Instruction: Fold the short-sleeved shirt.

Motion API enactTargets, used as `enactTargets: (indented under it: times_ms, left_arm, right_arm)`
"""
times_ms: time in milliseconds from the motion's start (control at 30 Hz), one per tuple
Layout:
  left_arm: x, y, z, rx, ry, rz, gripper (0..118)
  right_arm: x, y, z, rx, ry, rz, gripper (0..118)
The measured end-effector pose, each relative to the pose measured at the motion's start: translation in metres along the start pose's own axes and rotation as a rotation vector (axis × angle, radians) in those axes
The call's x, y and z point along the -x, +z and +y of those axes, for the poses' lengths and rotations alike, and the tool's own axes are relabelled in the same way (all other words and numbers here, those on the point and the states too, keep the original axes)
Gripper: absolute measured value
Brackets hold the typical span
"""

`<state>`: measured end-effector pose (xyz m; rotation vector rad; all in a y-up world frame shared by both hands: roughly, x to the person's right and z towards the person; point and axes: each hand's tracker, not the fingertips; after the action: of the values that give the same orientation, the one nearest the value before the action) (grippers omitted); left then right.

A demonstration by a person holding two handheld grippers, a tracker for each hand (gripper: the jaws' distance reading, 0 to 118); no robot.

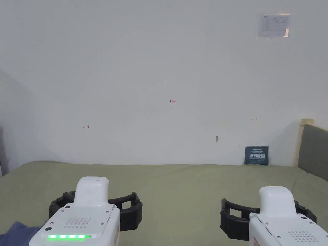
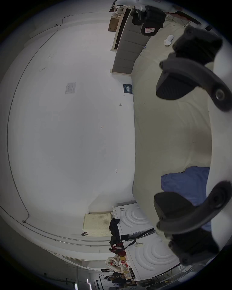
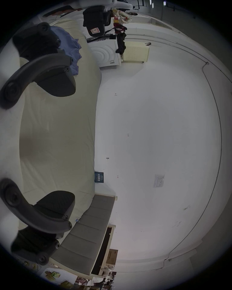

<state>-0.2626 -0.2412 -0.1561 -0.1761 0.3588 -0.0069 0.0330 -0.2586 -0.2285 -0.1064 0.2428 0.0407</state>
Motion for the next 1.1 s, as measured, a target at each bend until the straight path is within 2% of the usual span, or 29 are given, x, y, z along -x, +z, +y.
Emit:
enactTargets:
  times_ms: [33, 67, 100, 133, 167, 200, 433, 600, 767, 900, 1100]
  left_arm:
    - [0.000, 0.002, -0.002, -0.009, 0.002, 0.000, 112]
    - [0.001, 0.003, -0.003, -0.019, 0.003, -0.013, 95]
    - [0.001, 0.002, -0.004, -0.015, 0.004, -0.018, 44]
    - [0.001, -0.001, -0.005, 0.002, 0.009, -0.021, 0]
    - [0.003, -0.003, -0.006, 0.000, 0.032, -0.030, 0]
    - [0.005, -0.004, -0.006, 0.023, 0.039, -0.072, 0]
    - [0.008, -0.006, -0.007, 0.031, 0.054, -0.068, 0]
    - [0.014, -0.010, -0.009, 0.039, 0.043, -0.058, 0]
    - [0.039, -0.005, -0.010, 0.044, 0.049, -0.001, 0]
    - [0.078, 0.005, -0.012, 0.061, 0.058, 0.114, 0]
    - [0.157, 0.044, -0.018, 0.076, 0.081, 0.343, 0]
  right_arm:
    - [0.001, 0.001, -0.001, -0.004, 0.000, -0.009, 116]
    - [0.001, 0.002, -0.002, -0.008, 0.004, -0.016, 111]
    - [0.002, 0.004, -0.003, -0.015, 0.004, -0.028, 86]
    - [0.002, 0.005, -0.004, -0.018, 0.003, -0.028, 45]
    - [0.002, 0.004, -0.004, -0.015, 0.000, -0.028, 2]
    - [0.003, 0.003, -0.001, -0.053, 0.027, -0.027, 1]
    - [0.001, 0.002, 0.001, -0.028, -0.019, -0.038, 1]
    - [0.006, 0.000, -0.002, -0.016, -0.006, -0.039, 1]
    - [0.022, -0.008, -0.005, 0.007, 0.000, -0.001, 1]
    - [0.057, -0.023, -0.009, 0.019, 0.003, 0.101, 1]
    - [0.158, -0.040, -0.017, 0.033, -0.001, 0.367, 1]
